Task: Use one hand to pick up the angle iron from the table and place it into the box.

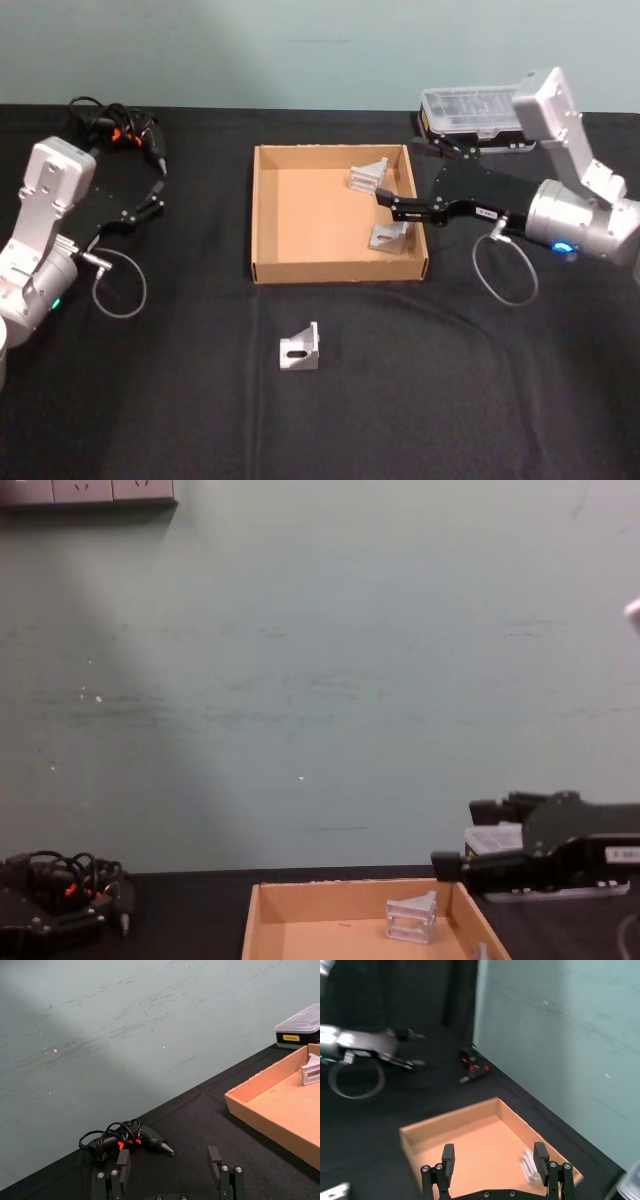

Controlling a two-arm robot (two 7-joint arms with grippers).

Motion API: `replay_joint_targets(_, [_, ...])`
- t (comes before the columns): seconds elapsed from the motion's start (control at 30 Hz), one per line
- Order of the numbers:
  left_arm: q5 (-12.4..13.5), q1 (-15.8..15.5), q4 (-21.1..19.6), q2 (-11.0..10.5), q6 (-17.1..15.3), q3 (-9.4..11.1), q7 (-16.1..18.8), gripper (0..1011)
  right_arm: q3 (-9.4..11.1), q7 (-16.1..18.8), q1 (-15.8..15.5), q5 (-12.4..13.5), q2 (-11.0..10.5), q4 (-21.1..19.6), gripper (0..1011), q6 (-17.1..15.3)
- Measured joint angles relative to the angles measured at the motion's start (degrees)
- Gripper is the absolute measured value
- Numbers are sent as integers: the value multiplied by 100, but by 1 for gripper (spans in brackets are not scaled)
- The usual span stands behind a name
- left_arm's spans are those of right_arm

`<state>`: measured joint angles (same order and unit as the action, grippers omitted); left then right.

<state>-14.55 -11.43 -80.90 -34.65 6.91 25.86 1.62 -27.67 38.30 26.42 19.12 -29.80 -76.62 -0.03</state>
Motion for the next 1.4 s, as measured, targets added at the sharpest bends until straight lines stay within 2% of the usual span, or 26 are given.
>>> replay_joint_targets(0.03, [0,0,0,0,0,0,0,1000,21,182,-53,155,-126,-208,1004,-1])
replay_joint_targets(0.1, [0,0,0,0,0,0,0,1000,27,237,-75,208,-169,-280,1004,-3])
replay_joint_targets(0.17, [0,0,0,0,0,0,0,1000,40,435,-166,394,-346,-554,1004,-18])
replay_joint_targets(0.2, [0,0,0,0,0,0,0,1000,40,435,-166,394,-346,-554,1004,-18])
replay_joint_targets(0.3, [0,0,0,0,0,0,0,1000,44,631,-309,591,-561,-866,1004,-56])
replay_joint_targets(0.53, [0,0,0,0,0,0,0,1000,-68,852,-503,746,-845,-1247,1004,-106])
replay_joint_targets(0.6, [0,0,0,0,0,0,0,1000,-174,934,-582,778,-942,-1338,1004,-144])
replay_joint_targets(0.63, [0,0,0,0,0,0,0,1000,-174,934,-582,778,-942,-1338,1004,-144])
replay_joint_targets(0.77, [0,0,0,0,0,0,0,1000,-379,1014,-661,772,-1029,-1381,1004,-204])
replay_joint_targets(1.0, [0,0,0,0,0,0,0,1000,-703,1107,-699,685,-1058,-1312,1004,-239])
replay_joint_targets(1.17, [0,0,0,0,0,0,0,1000,-969,1099,-655,508,-996,-1162,1004,-232])
replay_joint_targets(1.4, [0,0,0,0,0,0,0,1000,-1212,997,-548,277,-851,-940,1004,-201])
